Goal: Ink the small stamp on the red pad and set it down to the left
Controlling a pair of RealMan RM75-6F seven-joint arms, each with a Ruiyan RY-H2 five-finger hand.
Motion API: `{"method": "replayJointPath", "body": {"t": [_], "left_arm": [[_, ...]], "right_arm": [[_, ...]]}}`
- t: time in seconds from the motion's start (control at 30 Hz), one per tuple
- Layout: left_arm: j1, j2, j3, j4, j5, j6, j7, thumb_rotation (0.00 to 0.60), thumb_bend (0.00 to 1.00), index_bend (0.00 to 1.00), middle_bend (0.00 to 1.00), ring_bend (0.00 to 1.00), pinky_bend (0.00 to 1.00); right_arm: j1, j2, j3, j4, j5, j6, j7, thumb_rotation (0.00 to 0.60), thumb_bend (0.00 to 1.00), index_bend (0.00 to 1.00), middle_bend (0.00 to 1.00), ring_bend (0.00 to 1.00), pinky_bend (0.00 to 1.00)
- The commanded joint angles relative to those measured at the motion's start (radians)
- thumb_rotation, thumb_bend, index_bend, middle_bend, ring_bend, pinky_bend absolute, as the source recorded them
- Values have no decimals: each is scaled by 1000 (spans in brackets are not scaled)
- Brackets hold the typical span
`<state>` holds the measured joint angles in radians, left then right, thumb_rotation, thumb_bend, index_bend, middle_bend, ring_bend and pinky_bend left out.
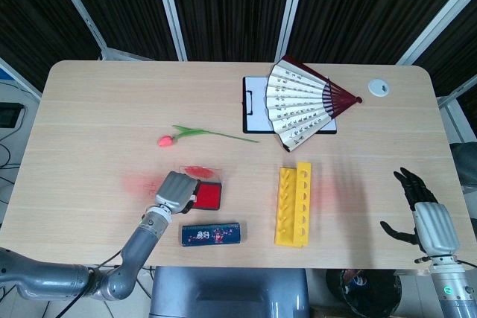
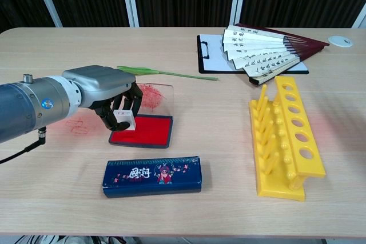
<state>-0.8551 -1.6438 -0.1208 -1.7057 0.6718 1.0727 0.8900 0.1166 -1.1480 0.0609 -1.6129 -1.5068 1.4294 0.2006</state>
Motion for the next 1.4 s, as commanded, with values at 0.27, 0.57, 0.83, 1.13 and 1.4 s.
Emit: {"method": "replayJointPath", "body": {"t": [0.27, 0.57, 0.83, 1.13, 1.4], "left_arm": [[-12, 4, 14, -2, -2, 8, 2, 600, 451, 620, 601, 448, 552], [-22, 5, 18, -7, -6, 17, 0, 600, 451, 620, 601, 448, 552], [-30, 4, 22, -6, -16, 21, 0, 600, 451, 620, 601, 448, 551], [-44, -3, 24, 8, -32, 11, -3, 600, 451, 620, 600, 448, 551], [-65, -8, 25, 34, -59, -22, -8, 600, 451, 620, 601, 448, 551]], "right_arm": [[-1, 1, -1, 1, -1, 1, 1, 600, 258, 9, 0, 0, 193], [0, 0, 0, 1, -2, 1, 0, 600, 258, 9, 0, 0, 193], [0, 0, 0, 1, -1, 1, 0, 600, 258, 8, 0, 0, 193], [0, 0, 0, 0, 2, -1, 2, 600, 258, 9, 0, 0, 193], [1, 1, 1, -2, 5, -5, 2, 600, 258, 9, 0, 0, 193]]}}
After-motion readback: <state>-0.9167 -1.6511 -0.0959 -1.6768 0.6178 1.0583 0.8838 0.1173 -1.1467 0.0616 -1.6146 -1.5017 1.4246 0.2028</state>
